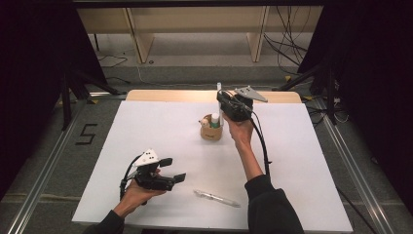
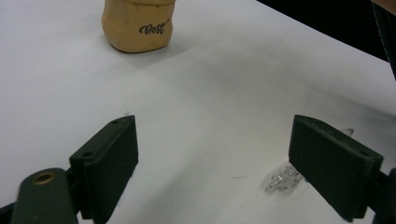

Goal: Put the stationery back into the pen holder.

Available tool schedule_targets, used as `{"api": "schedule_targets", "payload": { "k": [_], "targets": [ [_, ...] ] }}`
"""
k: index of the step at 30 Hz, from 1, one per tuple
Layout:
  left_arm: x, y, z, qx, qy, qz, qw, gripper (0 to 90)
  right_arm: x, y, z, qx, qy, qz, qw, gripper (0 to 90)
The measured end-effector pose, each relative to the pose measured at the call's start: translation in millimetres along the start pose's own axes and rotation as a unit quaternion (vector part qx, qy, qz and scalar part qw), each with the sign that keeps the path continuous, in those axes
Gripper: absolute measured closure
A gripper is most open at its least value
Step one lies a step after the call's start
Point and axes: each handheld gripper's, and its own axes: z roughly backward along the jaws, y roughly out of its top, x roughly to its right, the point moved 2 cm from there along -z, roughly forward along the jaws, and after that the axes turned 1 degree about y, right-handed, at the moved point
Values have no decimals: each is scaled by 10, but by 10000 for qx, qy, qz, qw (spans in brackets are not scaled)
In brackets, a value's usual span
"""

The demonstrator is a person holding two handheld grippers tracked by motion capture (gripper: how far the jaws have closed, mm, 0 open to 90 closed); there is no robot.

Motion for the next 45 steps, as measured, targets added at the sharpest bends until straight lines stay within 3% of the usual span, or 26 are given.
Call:
{"api": "schedule_targets", "payload": {
  "k": [17,45],
  "targets": [
    [9,-1,-4,-5,-12,-27,10000,154,82,-76,-133,31,-270,-102,9996,786],
    [11,5,9,-2,-26,-44,10000,155,34,-228,-297,-154,-321,-133,9993,786]
  ]
}}
